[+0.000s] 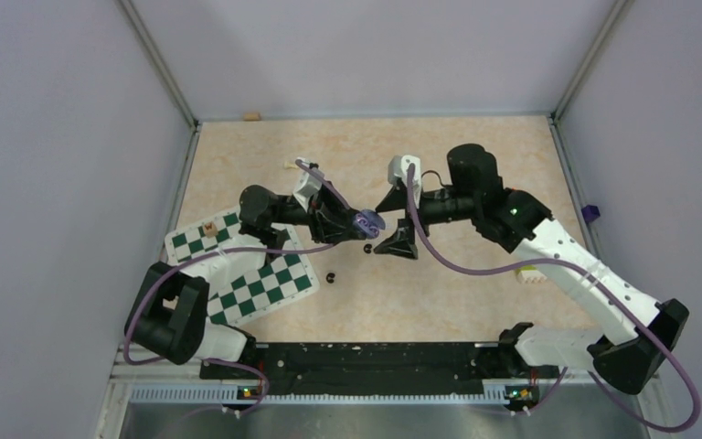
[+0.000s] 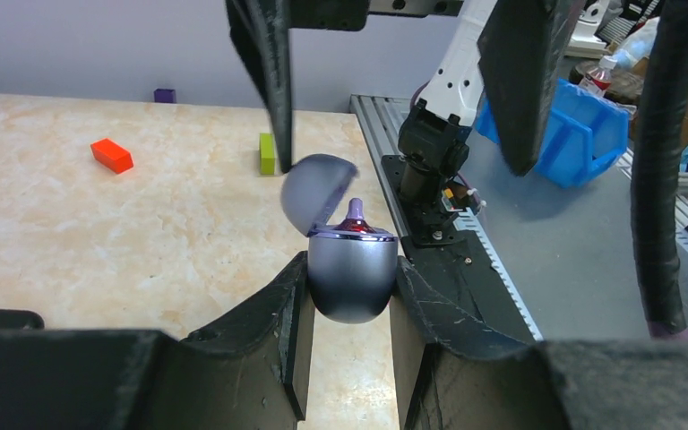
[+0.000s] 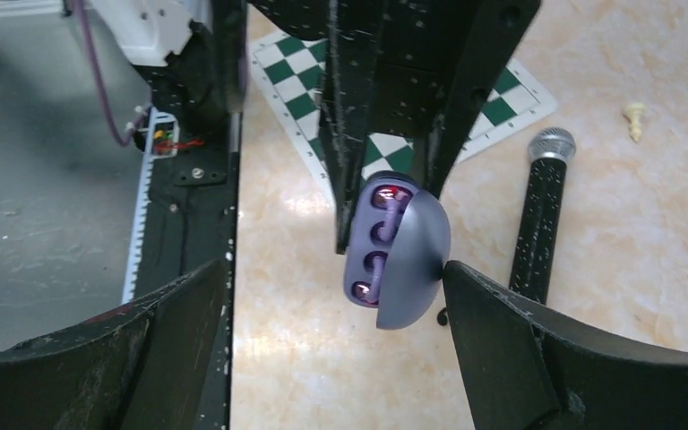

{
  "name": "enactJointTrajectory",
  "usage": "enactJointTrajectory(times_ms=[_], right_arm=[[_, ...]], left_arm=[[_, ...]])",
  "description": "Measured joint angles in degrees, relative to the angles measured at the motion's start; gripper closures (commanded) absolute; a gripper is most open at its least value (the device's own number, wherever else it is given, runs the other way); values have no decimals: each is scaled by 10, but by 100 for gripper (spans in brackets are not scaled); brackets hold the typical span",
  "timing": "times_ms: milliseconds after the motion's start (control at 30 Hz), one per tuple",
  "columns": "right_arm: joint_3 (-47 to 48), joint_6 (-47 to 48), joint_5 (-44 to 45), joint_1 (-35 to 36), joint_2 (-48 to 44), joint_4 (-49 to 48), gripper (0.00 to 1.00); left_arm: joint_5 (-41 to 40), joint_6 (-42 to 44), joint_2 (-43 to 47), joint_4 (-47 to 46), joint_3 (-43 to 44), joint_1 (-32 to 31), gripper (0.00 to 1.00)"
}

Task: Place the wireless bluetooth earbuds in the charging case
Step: Close the charging case, then pass from the left arm to the right

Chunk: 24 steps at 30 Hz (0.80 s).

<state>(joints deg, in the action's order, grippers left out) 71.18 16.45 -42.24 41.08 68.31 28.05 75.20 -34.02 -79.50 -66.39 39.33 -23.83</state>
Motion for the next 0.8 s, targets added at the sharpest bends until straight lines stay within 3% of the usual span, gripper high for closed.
enactJointTrajectory(times_ms=[333, 633, 800], right_arm=[[21, -2, -103, -3, -27, 23, 11], [-10, -24, 90, -3, -29, -68, 14], [-54, -19, 120, -3, -27, -88, 21]], left_arm=[[-12, 12, 1, 2, 0, -1, 100], [-22, 31, 2, 23, 0, -2, 100], [-29, 43, 2, 41, 0, -2, 100]])
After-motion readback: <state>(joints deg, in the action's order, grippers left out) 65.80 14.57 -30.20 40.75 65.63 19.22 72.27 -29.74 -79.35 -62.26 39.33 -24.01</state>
